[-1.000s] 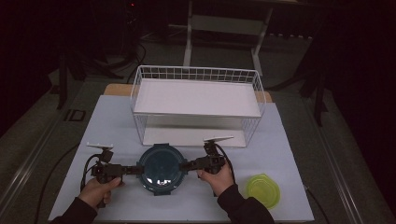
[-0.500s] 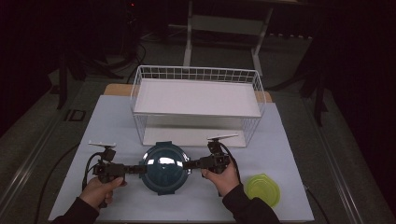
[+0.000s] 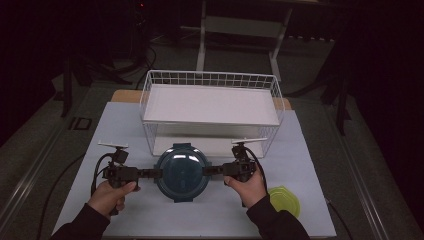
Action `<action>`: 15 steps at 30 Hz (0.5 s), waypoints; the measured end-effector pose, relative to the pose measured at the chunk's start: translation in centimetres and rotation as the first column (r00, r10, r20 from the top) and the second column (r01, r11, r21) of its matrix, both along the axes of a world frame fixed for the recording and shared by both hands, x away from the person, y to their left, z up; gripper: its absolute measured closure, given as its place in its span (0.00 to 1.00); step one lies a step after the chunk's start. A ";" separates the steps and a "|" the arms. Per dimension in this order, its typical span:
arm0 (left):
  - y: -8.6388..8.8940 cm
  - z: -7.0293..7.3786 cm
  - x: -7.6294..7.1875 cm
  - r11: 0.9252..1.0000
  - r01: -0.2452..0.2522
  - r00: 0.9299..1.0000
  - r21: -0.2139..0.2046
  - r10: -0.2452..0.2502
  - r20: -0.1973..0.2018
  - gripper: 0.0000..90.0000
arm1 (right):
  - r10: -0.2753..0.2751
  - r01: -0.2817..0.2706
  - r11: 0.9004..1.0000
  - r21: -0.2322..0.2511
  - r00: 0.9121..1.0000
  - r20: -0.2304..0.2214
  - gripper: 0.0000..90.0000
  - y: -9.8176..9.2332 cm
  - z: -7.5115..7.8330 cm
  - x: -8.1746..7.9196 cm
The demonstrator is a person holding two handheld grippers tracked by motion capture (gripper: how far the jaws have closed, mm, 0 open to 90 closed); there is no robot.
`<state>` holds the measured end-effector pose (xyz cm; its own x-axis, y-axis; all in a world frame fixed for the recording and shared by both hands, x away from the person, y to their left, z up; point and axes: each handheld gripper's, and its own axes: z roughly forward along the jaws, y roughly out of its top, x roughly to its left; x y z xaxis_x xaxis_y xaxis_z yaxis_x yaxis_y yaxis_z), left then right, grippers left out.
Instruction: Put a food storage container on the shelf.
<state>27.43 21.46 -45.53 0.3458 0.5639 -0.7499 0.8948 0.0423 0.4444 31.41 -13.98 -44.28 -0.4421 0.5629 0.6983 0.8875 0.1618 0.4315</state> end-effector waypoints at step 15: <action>-2.4 5.5 1.6 0.999 0.036 0.996 0.026 -0.038 0.085 0.63 | -0.049 0.045 0.998 0.045 0.996 0.079 0.61 -2.8 4.5 -0.1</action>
